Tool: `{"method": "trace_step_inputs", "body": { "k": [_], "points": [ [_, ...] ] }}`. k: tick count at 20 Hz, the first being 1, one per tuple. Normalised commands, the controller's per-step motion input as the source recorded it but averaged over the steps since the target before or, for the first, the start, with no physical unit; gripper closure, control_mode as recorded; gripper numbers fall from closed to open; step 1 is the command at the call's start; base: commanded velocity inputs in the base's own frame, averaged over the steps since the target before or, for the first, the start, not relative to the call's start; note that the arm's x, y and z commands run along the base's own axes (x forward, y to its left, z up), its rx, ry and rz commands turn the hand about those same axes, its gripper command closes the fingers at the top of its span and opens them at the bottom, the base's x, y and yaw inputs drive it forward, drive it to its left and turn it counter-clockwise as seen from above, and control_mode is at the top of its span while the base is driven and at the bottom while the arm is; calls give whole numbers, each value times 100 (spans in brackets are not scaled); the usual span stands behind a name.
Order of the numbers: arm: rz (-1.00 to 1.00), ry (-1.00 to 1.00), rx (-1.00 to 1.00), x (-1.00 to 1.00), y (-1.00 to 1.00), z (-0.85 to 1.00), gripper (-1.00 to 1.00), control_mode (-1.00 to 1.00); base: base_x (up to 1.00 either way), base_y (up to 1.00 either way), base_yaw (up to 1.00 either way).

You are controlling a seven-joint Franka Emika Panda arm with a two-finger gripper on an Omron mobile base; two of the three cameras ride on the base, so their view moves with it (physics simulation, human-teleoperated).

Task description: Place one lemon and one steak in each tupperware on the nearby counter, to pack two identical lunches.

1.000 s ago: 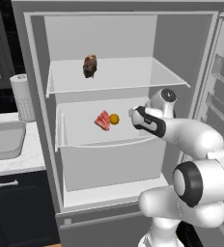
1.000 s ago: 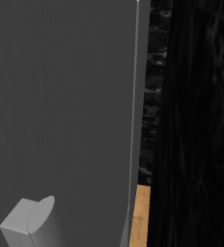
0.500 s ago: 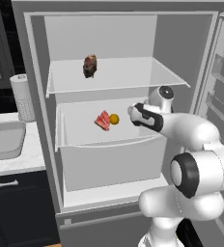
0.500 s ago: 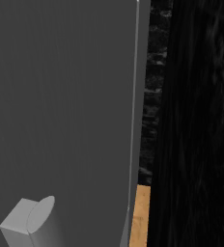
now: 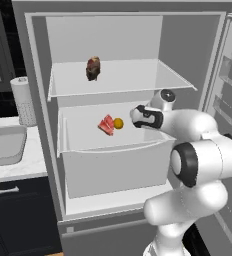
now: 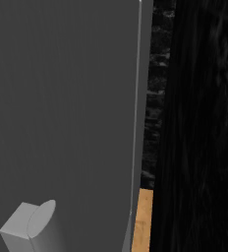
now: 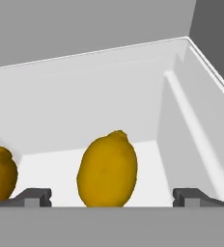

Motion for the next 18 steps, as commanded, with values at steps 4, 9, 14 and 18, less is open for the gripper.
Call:
{"method": "trace_step_inputs", "body": {
  "k": [4,9,14,18],
  "points": [
    [0,0,2,6,7,-33,-100,-100,0,0,0],
    [0,0,3,13,7,-33,-100,-100,0,0,0],
    [0,0,0,39,0,-21,-100,-100,0,0,0],
    [0,0,0,50,0,-17,100,-100,0,0,0]
  ]
}}
